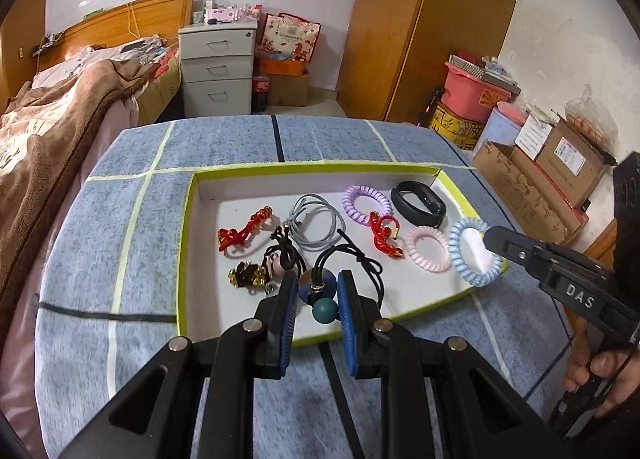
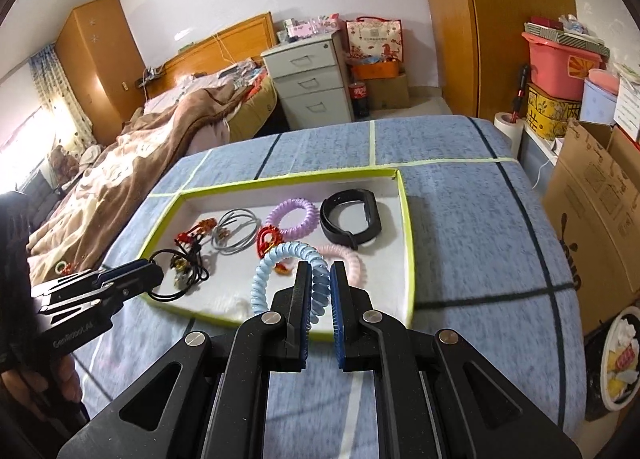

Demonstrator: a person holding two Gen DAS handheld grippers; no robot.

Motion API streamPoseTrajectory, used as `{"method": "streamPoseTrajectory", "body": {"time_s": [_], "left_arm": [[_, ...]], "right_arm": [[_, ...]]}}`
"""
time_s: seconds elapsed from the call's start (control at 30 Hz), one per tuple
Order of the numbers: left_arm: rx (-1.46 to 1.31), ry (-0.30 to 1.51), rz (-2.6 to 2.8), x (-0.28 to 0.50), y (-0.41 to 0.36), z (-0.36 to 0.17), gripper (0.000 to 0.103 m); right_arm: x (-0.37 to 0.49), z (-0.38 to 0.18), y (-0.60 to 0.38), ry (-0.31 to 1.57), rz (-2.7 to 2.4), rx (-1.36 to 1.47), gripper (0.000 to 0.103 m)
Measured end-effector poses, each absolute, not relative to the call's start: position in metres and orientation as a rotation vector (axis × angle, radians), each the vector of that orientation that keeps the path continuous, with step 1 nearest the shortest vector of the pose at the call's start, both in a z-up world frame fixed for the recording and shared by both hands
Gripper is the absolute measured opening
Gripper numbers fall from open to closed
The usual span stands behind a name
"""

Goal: Organize jewelry
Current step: 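Carry the light-blue coil and hair tie into the box and open both grippers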

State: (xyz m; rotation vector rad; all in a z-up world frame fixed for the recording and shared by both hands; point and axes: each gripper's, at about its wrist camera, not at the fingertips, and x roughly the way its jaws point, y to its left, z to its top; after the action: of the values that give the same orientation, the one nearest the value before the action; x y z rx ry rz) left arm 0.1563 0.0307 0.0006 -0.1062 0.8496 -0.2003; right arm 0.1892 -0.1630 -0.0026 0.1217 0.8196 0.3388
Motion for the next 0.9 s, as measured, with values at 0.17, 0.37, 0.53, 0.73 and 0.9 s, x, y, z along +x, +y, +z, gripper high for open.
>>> {"method": "streamPoseTrajectory", "body": {"time_s": [0.17,0.37,0.53,0.73,0.9], "left_arm": [[-0.109,0.874,-0.188,0.164,0.036,-0.009,0.021],[-0.12,0.903,-0.179,0.168,0.041,-0.021,0.021],[-0.137,0.91,-0.179,0.17,0.041,-0.025,0.021],[-0.155,0.92,-0.171,0.169,0.046,-0.029,0.021],[-0.156,0.921,-0.173,0.167,0.046,-0.029,0.022]], "right_arm": [[0.205,-0.015,-0.153,0.857,0.346,0.102,0.01],[0.213,-0.027,-0.144,0.898,0.348,0.068,0.01],[0.215,-0.031,-0.145,0.911,0.343,0.058,0.01],[0.216,-0.032,-0.145,0.917,0.338,0.055,0.01],[0.216,-0.032,-0.143,0.92,0.332,0.041,0.01]]}}
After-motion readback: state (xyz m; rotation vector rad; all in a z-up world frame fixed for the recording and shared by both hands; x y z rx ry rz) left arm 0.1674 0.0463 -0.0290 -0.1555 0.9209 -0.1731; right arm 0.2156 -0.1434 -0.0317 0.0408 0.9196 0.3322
